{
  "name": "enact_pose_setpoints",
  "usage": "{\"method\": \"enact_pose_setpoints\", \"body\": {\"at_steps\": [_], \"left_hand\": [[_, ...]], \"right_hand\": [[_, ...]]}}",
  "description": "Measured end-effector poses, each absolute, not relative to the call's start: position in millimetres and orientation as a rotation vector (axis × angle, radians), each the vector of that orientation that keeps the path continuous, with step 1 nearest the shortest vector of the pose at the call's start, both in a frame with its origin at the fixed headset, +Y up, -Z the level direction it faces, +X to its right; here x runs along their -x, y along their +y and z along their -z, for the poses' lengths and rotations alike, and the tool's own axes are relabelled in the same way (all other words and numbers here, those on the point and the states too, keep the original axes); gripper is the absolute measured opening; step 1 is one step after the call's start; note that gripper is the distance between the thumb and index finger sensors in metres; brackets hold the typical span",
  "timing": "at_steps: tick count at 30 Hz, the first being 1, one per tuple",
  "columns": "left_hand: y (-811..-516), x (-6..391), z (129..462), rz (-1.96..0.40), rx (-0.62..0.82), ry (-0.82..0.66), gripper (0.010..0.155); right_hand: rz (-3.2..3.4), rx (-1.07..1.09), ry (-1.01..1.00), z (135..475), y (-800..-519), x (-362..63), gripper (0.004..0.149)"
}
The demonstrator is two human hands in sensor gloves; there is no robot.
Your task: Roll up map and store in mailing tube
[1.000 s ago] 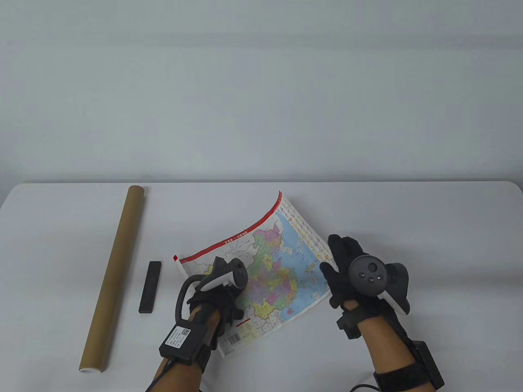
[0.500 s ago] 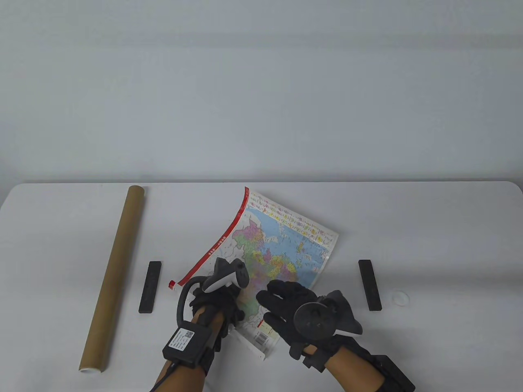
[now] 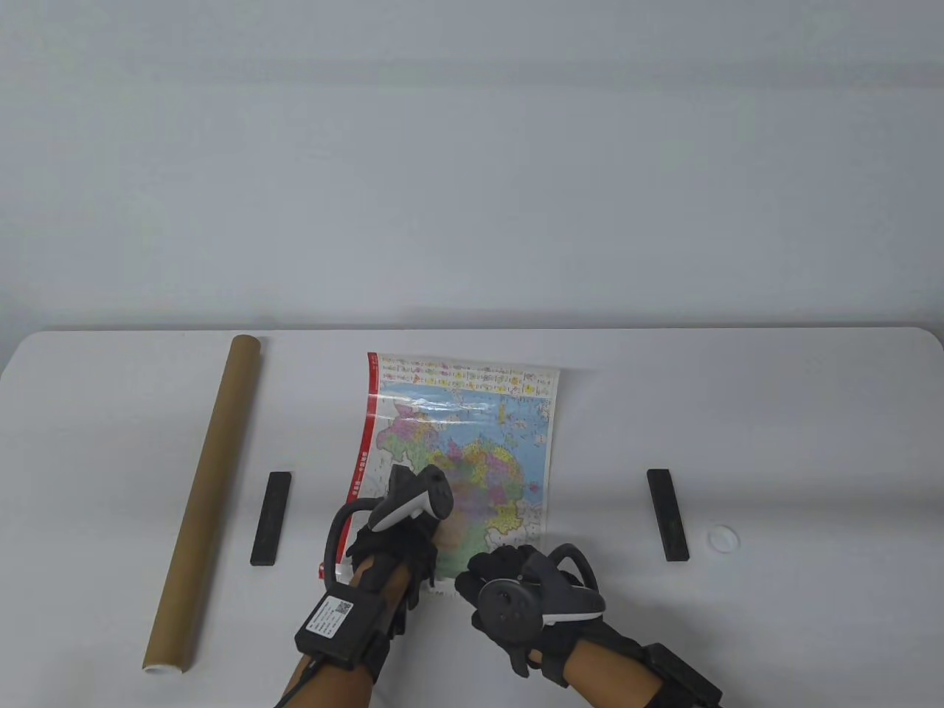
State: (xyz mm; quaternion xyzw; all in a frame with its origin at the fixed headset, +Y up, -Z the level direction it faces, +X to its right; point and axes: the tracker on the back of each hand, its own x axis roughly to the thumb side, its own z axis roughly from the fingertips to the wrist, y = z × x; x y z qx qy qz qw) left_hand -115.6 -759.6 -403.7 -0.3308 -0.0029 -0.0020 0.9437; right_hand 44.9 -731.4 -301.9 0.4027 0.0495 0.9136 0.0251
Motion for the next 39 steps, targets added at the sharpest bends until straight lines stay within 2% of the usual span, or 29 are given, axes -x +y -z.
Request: {"method": "enact_pose_setpoints", "body": {"at_steps": [3, 7, 15, 24, 30, 36, 39], "left_hand": [[-759, 116, 403, -0.023, 0.683, -0.007, 0.055], [-759, 118, 402, -0.048, 0.683, -0.003, 0.054], [-752, 119, 393, -0.102, 0.66, -0.06, 0.054], [-710, 105, 361, -0.086, 0.453, -0.238, 0.055], [-703, 96, 344, -0.007, 0.297, -0.281, 0.05], [-698, 96, 338, -0.154, 0.169, -0.337, 0.047], [-697, 95, 335, -0.183, 0.168, -0.361, 0.049]], "right_hand": [[-2.866, -1.213, 0.195, 306, -739, -45, 0.064], [-2.892, -1.135, 0.23, 313, -748, -47, 0.066], [-2.895, -1.002, 0.238, 324, -759, -53, 0.054], [-2.774, -0.823, 0.179, 340, -737, -81, 0.046], [-2.657, -0.744, 0.091, 345, -716, -104, 0.044], [-2.779, -0.805, -0.112, 334, -699, -107, 0.048], [-2.864, -0.853, -0.155, 329, -696, -102, 0.053]]}}
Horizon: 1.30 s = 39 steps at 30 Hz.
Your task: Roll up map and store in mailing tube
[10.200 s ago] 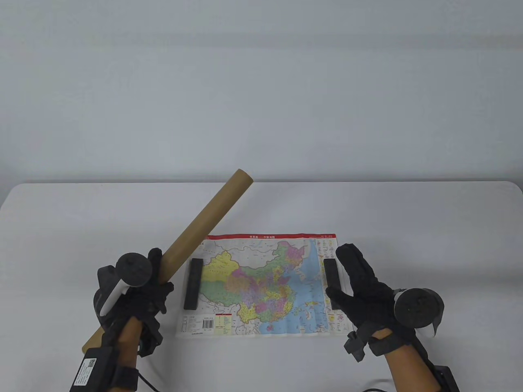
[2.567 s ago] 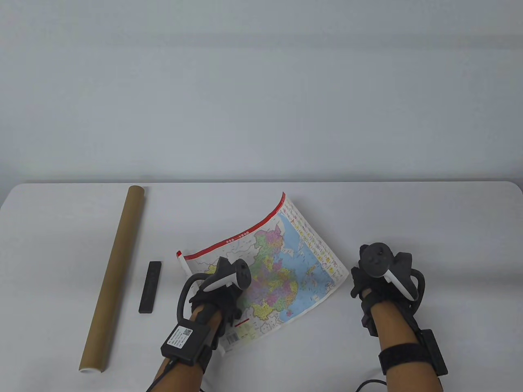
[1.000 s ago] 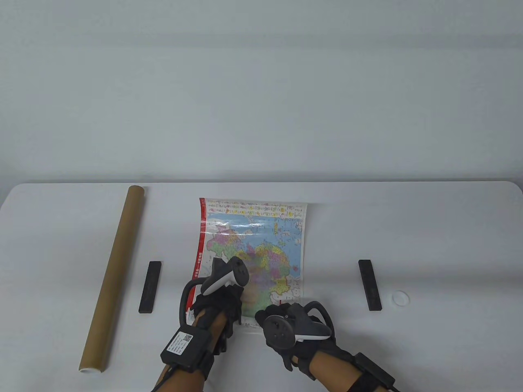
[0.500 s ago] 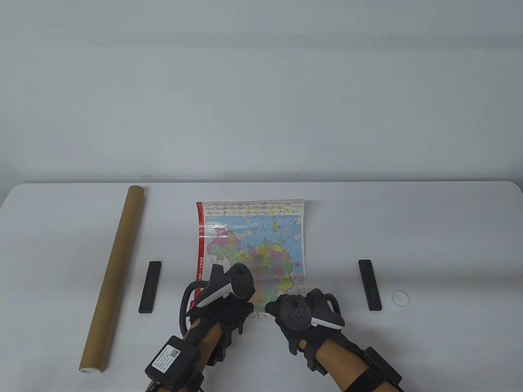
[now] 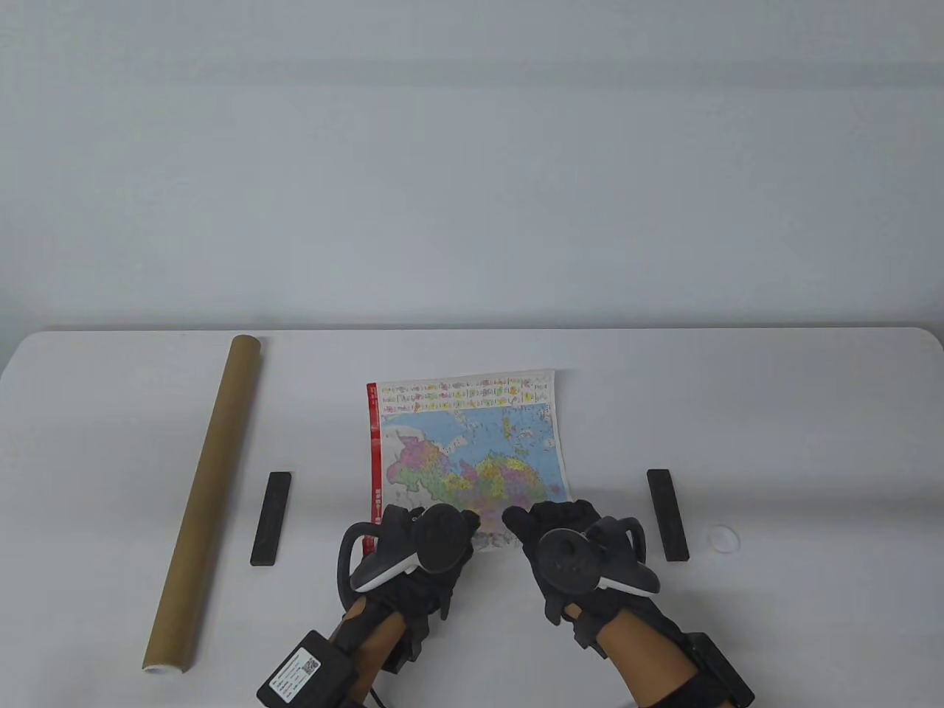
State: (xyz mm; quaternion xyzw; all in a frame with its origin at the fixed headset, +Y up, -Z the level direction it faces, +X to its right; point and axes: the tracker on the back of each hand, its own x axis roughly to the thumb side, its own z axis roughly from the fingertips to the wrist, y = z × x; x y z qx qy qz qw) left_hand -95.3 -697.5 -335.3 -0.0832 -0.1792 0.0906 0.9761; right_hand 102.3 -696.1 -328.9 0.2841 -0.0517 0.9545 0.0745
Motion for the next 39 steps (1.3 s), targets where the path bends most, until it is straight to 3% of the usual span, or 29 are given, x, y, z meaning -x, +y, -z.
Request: {"method": "enact_pose_setpoints", "body": {"at_steps": [7, 10, 23, 25, 29, 34, 39], "left_hand": [[-696, 93, 331, -0.108, 0.133, -0.367, 0.057], [-692, 93, 327, -0.011, 0.019, -0.309, 0.06], [-694, 91, 331, -0.05, 0.041, -0.332, 0.058], [-695, 91, 334, -0.069, 0.161, -0.339, 0.052], [-698, 88, 333, -0.024, 0.246, -0.336, 0.049], [-699, 79, 328, 0.067, 0.219, -0.331, 0.052], [-687, 64, 311, 0.174, 0.019, -0.315, 0.056]], "right_hand": [[-2.92, -0.888, -0.183, 326, -697, -101, 0.06], [-2.933, -0.882, -0.22, 325, -696, -102, 0.061], [-3.061, -0.844, -0.348, 325, -692, -103, 0.064], [-3.057, -0.841, -0.301, 326, -692, -102, 0.057], [-3.032, -0.864, -0.176, 328, -694, -101, 0.051], [-2.997, -0.855, -0.056, 331, -700, -100, 0.049], [-2.878, -0.788, 0.102, 339, -703, -106, 0.048]]}}
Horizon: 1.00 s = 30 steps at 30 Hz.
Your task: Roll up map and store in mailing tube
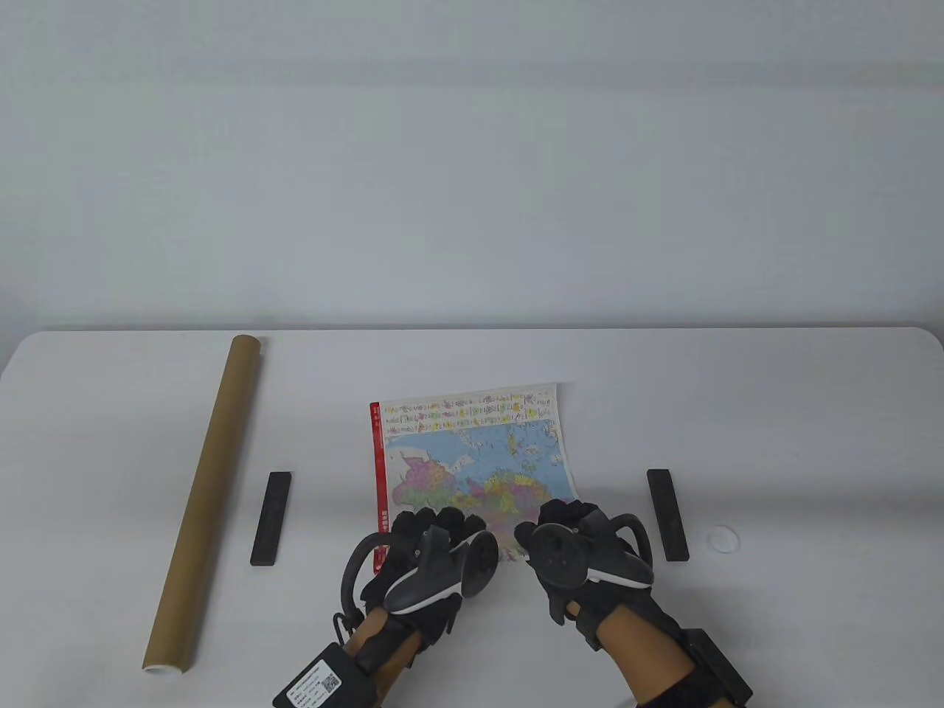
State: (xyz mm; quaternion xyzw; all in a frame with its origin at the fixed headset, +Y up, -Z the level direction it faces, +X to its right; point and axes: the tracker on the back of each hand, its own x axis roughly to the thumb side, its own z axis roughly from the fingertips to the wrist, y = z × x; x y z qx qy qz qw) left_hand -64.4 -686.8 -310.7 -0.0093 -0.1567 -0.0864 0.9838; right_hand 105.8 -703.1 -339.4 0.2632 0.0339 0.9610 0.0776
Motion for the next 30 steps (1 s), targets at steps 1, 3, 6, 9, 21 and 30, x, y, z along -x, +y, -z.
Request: {"method": "enact_pose_setpoints", "body": {"at_steps": [1, 3, 6, 9, 21, 30], "left_hand": [[-684, 62, 307, 0.174, -0.012, -0.324, 0.053], [-683, 62, 307, 0.124, -0.021, -0.307, 0.046], [-687, 66, 315, 0.041, 0.042, -0.304, 0.046], [-692, 73, 324, -0.02, 0.079, -0.296, 0.048], [-693, 80, 324, -0.075, 0.052, -0.35, 0.053], [-687, 72, 312, 0.103, -0.134, -0.281, 0.063]], "right_hand": [[-2.832, -0.775, 0.133, 341, -704, -108, 0.048], [-2.76, -0.751, 0.134, 343, -703, -113, 0.048], [-2.767, -0.765, 0.071, 341, -700, -115, 0.052], [-2.886, -0.838, -0.138, 330, -691, -108, 0.063], [-3.058, -0.858, -0.246, 326, -696, -97, 0.059], [-2.867, -0.749, -0.087, 338, -698, -115, 0.057]]}}
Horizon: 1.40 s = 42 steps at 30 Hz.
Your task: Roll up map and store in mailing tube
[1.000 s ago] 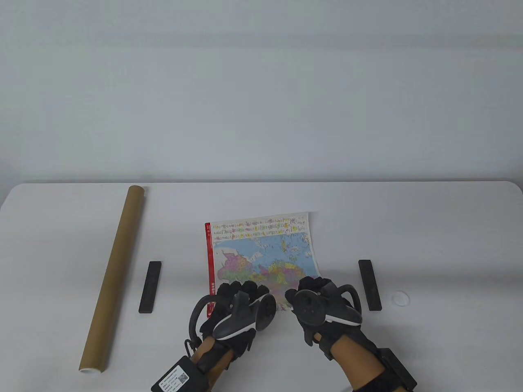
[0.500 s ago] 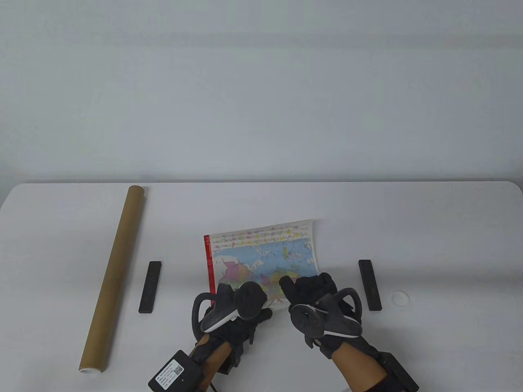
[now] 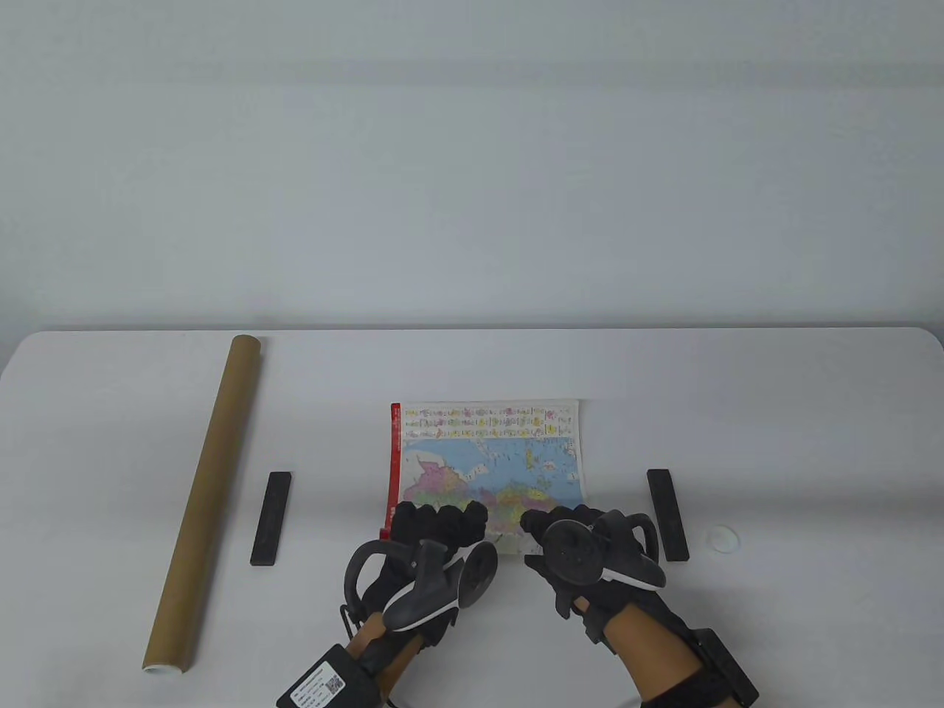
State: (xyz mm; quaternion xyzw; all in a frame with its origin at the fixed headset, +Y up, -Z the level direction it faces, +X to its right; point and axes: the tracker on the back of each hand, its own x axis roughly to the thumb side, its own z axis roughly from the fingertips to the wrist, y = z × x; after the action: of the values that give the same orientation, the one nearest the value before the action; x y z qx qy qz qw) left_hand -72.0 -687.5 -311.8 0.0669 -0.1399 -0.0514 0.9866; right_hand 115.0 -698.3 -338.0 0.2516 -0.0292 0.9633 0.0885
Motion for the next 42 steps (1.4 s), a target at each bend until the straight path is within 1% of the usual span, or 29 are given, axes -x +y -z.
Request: {"method": "enact_pose_setpoints", "body": {"at_steps": [3, 7, 8, 11, 13, 14, 15, 18, 20, 22, 24, 26, 29, 31, 34, 39, 42], "left_hand": [[-689, 75, 316, 0.094, -0.126, -0.27, 0.061], [-692, 83, 324, 0.002, -0.027, -0.256, 0.056], [-693, 87, 328, -0.057, 0.06, -0.253, 0.053], [-697, 95, 334, -0.25, 0.251, -0.228, 0.047], [-697, 95, 334, -0.253, 0.287, -0.23, 0.047], [-696, 94, 333, -0.235, 0.285, -0.232, 0.048], [-695, 93, 331, -0.213, 0.244, -0.239, 0.049], [-694, 86, 327, -0.117, 0.188, -0.239, 0.053], [-691, 81, 322, -0.02, 0.102, -0.194, 0.057], [-686, 75, 315, 0.049, -0.001, -0.185, 0.061], [-682, 71, 308, 0.082, -0.078, -0.184, 0.06], [-680, 68, 303, 0.107, -0.159, -0.211, 0.059], [-681, 69, 303, 0.118, -0.226, -0.261, 0.055], [-682, 70, 304, 0.101, -0.218, -0.265, 0.054], [-682, 71, 306, 0.096, -0.184, -0.252, 0.054], [-686, 77, 315, 0.014, -0.048, -0.229, 0.053], [-689, 85, 322, -0.072, 0.024, -0.194, 0.053]], "right_hand": [[-2.892, -0.78, -0.114, 335, -696, -112, 0.061], [-2.982, -0.864, -0.249, 325, -693, -103, 0.07], [-3.008, -0.882, -0.289, 322, -692, -101, 0.07], [-3.059, -0.917, -0.393, 318, -690, -97, 0.071], [-3.102, -0.927, -0.431, 316, -689, -94, 0.067], [-3.11, -0.923, -0.439, 316, -689, -93, 0.064], [-3.109, -0.92, -0.42, 317, -689, -94, 0.061], [-3.08, -0.896, -0.29, 320, -691, -94, 0.057], [-3.037, -0.863, -0.212, 324, -692, -96, 0.055], [-2.993, -0.811, -0.146, 329, -693, -100, 0.055], [-2.92, -0.758, -0.097, 332, -693, -105, 0.054], [-2.831, -0.724, -0.002, 336, -694, -111, 0.053], [-2.762, -0.726, 0.031, 339, -697, -116, 0.052], [-2.781, -0.734, -0.01, 337, -697, -115, 0.054], [-2.869, -0.779, -0.136, 331, -693, -111, 0.059], [-2.983, -0.876, -0.293, 320, -688, -101, 0.068], [-3.043, -0.948, -0.379, 311, -686, -93, 0.071]]}}
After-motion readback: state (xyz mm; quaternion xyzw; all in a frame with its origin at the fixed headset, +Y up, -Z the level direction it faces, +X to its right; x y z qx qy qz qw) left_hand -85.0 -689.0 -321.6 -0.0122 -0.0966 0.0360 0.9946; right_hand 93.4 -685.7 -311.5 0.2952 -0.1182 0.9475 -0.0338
